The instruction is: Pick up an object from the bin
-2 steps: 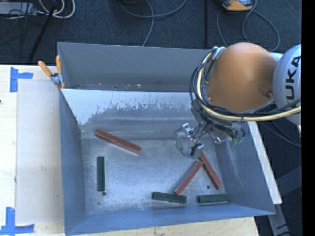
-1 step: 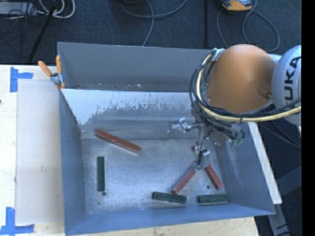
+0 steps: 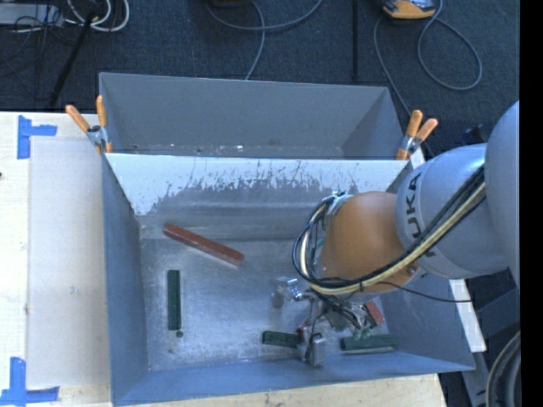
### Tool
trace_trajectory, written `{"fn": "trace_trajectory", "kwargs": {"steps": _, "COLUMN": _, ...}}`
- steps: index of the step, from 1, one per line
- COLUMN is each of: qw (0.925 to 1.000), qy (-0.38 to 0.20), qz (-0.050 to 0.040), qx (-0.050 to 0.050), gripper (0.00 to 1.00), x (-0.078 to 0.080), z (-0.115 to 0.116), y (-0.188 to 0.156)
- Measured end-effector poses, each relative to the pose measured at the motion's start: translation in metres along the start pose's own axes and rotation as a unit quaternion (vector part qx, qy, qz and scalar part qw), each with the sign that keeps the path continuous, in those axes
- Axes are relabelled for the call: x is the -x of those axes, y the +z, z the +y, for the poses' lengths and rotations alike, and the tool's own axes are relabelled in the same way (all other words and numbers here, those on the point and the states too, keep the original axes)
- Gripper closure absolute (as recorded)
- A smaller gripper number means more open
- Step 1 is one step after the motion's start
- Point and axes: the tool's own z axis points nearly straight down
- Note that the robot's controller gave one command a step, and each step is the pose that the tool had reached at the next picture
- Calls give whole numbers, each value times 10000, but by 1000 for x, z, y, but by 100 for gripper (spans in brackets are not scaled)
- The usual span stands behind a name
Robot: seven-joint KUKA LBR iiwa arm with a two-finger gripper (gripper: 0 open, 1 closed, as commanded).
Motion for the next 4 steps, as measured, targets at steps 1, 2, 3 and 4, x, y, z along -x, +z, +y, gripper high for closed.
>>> {"fn": "trace_trajectory", "kwargs": {"steps": 1, "qw": 10000, "qy": -2, "qz": -6, "qx": -5, "gripper": 100, "x": 2, "z": 0, "y": -5}}
{"fn": "trace_trajectory", "kwargs": {"steps": 2, "qw": 10000, "qy": 0, "qz": -7, "qx": -5, "gripper": 100, "x": 2, "z": 0, "y": -5}}
{"fn": "trace_trajectory", "kwargs": {"steps": 3, "qw": 9986, "qy": -525, "qz": -94, "qx": -21, "gripper": 100, "x": 25, "z": 9, "y": -139}}
{"fn": "trace_trajectory", "kwargs": {"steps": 4, "qw": 9987, "qy": -510, "qz": -48, "qx": -9, "gripper": 0, "x": 23, "z": 9, "y": -135}}
